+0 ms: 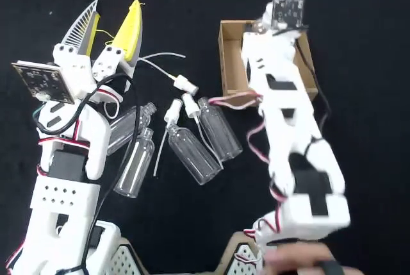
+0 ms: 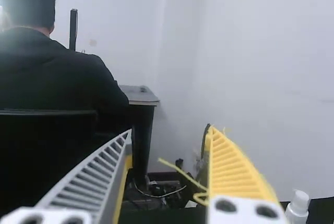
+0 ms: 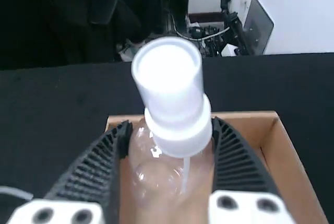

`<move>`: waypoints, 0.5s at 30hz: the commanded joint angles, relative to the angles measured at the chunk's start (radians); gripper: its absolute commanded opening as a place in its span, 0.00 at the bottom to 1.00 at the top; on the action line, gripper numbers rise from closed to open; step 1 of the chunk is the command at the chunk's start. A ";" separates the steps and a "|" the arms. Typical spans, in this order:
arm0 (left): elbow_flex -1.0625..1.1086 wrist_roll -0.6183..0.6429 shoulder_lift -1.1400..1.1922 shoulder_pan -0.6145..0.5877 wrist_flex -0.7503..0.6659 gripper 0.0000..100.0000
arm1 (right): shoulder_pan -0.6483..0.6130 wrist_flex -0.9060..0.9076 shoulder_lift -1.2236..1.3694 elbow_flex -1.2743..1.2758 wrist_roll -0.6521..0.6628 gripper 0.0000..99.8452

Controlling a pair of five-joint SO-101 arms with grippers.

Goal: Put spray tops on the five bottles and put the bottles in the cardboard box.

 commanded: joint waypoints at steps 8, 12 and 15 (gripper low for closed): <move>-0.064 0.003 0.003 -0.007 -0.021 0.21 | -0.034 0.077 0.308 -0.438 -0.012 0.15; -0.064 0.008 0.003 -0.007 -0.021 0.21 | -0.043 0.230 0.361 -0.562 -0.012 0.15; -0.064 0.008 0.003 -0.005 -0.021 0.21 | -0.058 0.310 0.387 -0.644 -0.012 0.15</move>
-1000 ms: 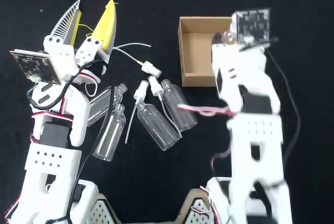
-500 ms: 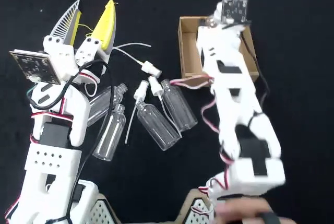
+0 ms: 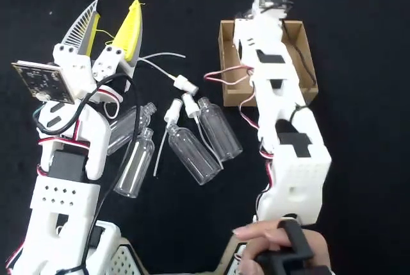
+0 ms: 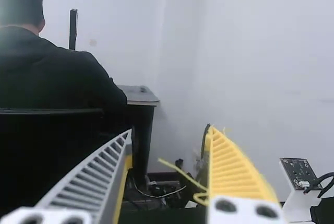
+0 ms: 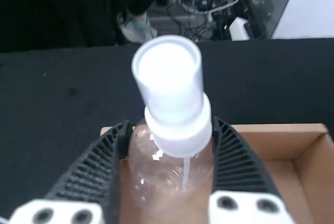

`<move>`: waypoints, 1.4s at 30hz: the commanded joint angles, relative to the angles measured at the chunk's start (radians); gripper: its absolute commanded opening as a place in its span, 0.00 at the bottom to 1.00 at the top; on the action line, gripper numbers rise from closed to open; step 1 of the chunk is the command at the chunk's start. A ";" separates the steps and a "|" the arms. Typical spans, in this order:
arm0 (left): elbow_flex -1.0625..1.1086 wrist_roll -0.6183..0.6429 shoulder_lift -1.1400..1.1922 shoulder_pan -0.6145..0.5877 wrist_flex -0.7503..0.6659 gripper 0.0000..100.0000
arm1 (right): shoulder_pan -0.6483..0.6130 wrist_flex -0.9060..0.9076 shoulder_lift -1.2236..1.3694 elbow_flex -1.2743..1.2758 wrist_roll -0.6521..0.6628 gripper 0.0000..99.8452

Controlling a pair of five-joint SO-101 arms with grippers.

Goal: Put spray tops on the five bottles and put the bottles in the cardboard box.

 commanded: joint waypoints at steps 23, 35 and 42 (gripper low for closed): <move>-0.062 0.009 0.003 -0.002 -0.021 0.21 | -0.052 0.183 0.171 -0.321 -0.009 0.18; -0.062 0.005 0.003 -0.005 -0.021 0.21 | -0.078 0.293 0.170 -0.384 -0.009 0.27; -0.064 0.003 0.006 -0.002 -0.021 0.21 | -0.064 0.295 0.170 -0.384 -0.009 0.28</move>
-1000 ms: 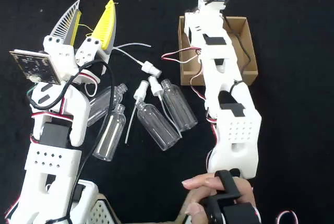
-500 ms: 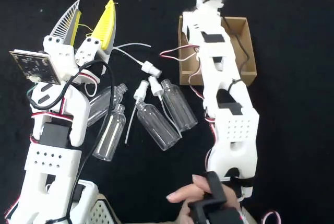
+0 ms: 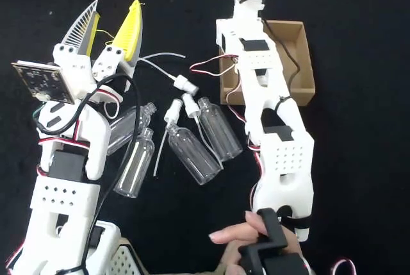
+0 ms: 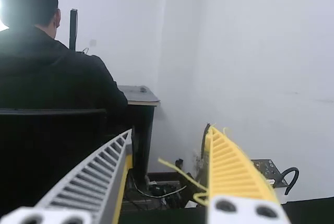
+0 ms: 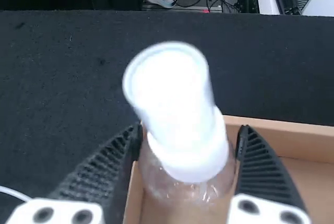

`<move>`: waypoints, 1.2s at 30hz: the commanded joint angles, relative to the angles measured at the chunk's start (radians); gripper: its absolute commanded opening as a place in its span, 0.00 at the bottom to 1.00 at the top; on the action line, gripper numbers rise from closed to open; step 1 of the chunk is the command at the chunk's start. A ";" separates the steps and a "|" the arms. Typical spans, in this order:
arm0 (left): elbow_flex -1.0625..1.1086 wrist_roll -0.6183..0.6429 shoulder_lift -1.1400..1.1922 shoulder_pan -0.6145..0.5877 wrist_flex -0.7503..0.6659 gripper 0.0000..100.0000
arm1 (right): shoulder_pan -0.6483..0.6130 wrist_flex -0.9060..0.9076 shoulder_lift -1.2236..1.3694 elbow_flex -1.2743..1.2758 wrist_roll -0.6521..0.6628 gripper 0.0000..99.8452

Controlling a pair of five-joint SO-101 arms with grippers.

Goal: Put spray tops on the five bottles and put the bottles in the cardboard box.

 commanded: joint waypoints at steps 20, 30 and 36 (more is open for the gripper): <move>-0.064 0.003 0.012 0.001 -0.021 0.21 | 0.005 0.195 -0.168 -0.054 -0.066 0.33; -0.059 0.003 0.005 0.002 -0.021 0.21 | 0.029 0.370 -0.282 -0.059 -0.066 0.32; -0.061 0.003 0.003 0.001 -0.021 0.21 | 0.032 0.531 -0.377 -0.056 -0.060 0.32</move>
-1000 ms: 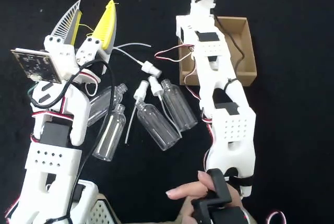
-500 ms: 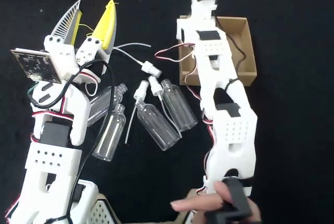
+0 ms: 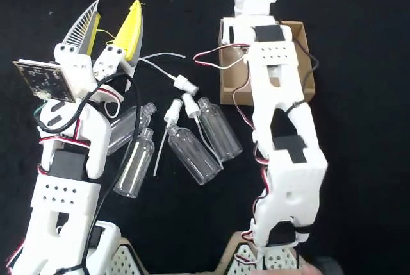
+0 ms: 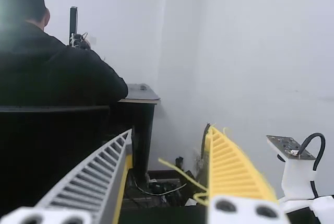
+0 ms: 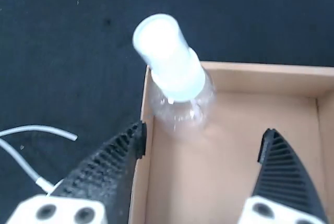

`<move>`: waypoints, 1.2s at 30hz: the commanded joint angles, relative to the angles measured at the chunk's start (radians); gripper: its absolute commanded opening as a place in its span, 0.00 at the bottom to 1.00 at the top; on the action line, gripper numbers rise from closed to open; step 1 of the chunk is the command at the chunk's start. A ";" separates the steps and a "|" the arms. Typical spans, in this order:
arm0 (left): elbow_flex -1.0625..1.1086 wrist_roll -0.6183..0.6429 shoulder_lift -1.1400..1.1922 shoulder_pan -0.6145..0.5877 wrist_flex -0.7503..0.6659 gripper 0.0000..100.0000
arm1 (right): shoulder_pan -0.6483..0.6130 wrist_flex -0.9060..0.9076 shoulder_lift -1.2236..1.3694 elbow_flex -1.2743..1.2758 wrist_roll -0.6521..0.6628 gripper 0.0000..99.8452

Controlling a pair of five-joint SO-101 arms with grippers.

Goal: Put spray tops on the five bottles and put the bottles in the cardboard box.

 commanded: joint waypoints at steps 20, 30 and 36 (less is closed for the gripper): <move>-0.059 0.002 -0.006 -0.008 -0.021 0.21 | -0.003 0.690 -0.305 -0.053 0.288 0.32; -0.068 0.008 -0.008 -0.085 -0.028 0.21 | -0.121 0.795 -0.444 0.088 0.405 0.33; -0.085 0.003 -0.008 -0.096 -0.021 0.21 | -0.218 0.497 -0.745 0.575 0.402 0.32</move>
